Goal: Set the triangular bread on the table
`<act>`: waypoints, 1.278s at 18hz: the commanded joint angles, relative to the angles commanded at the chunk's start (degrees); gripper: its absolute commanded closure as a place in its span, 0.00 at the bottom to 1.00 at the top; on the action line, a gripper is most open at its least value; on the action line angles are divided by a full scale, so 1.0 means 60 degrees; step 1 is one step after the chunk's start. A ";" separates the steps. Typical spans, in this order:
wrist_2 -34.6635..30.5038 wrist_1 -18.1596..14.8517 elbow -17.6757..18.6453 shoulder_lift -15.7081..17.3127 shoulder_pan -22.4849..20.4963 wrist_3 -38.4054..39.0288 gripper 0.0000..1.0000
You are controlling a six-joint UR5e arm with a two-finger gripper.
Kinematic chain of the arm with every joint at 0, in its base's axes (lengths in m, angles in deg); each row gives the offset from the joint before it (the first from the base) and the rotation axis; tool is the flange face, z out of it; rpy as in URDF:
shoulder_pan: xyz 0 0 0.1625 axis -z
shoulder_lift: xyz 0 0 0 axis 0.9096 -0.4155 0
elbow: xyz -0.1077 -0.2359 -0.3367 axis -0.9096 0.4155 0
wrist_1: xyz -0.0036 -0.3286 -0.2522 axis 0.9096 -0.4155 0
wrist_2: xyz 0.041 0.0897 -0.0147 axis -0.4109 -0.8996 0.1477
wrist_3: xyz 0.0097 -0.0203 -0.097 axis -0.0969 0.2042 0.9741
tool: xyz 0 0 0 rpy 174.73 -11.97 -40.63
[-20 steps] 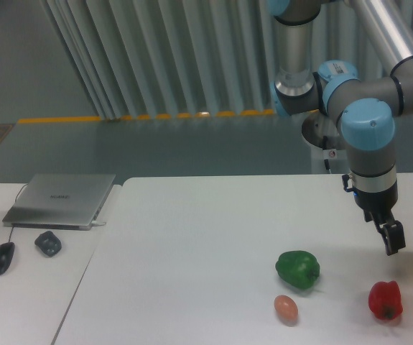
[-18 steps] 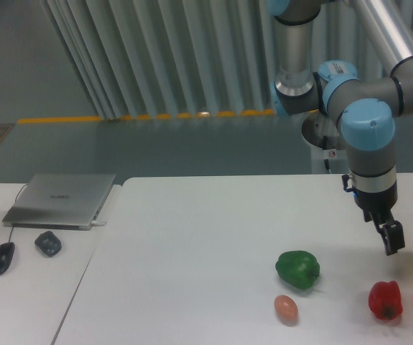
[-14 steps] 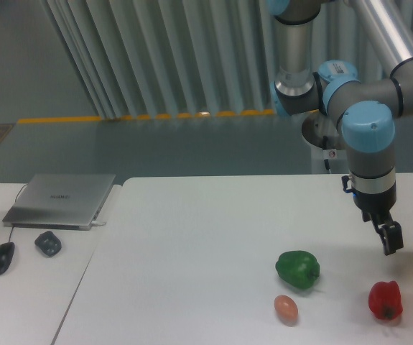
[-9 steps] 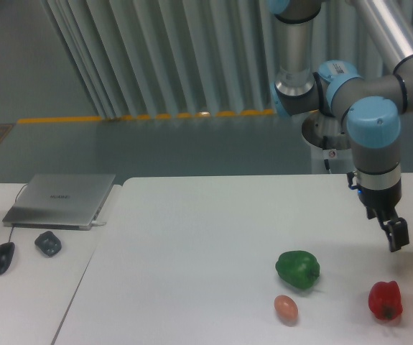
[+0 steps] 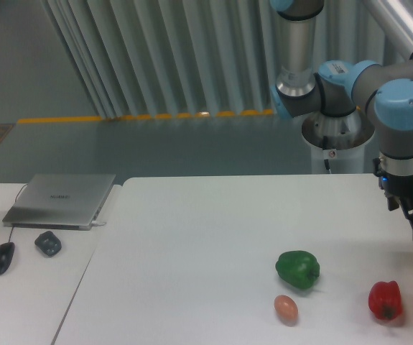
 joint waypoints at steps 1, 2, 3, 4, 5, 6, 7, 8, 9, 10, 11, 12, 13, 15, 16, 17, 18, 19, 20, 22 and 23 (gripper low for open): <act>0.0117 0.0000 0.0000 0.0015 -0.0175 -0.0364 0.00; 0.0176 0.0000 0.0000 0.0029 -0.0278 -0.0600 0.00; 0.0206 0.0015 0.0000 0.0073 -0.0351 -0.0834 0.00; 0.0206 0.0044 -0.0015 0.0073 -0.0454 -0.1127 0.00; 0.0235 0.0175 -0.0029 0.0073 -0.0498 -0.1159 0.00; 0.0323 0.0205 0.0000 0.0073 -0.0557 -0.1159 0.00; 0.0425 0.0220 0.0014 0.0073 -0.0630 -0.1159 0.00; 0.0527 0.0220 0.0044 0.0073 -0.0703 -0.1159 0.00; 0.0601 0.0220 0.0116 0.0073 -0.0747 -0.1159 0.00; 0.0602 0.0249 0.0190 0.0073 -0.0748 -0.1159 0.00; 0.0616 0.0235 0.0205 0.0073 -0.0762 -0.1159 0.00; 0.0616 0.0235 0.0205 0.0102 -0.0733 -0.1159 0.00; 0.0602 0.0235 0.0205 0.0161 -0.0719 -0.1130 0.00; 0.0602 0.0235 0.0205 0.0176 -0.0718 -0.1144 0.00; 0.0602 0.0249 0.0205 0.0176 -0.0733 -0.1159 0.00; 0.0602 0.0307 0.0205 0.0190 -0.0733 -0.1159 0.00; 0.0602 0.0366 0.0205 0.0190 -0.0748 -0.1159 0.00; 0.0602 0.0366 0.0205 0.0190 -0.0748 -0.1144 0.00; 0.0602 0.0366 0.0205 0.0176 -0.0719 -0.1101 0.00; 0.0587 0.0367 0.0205 0.0176 -0.0675 -0.1056 0.00; 0.0573 0.0366 0.0220 0.0176 -0.0674 -0.1056 0.00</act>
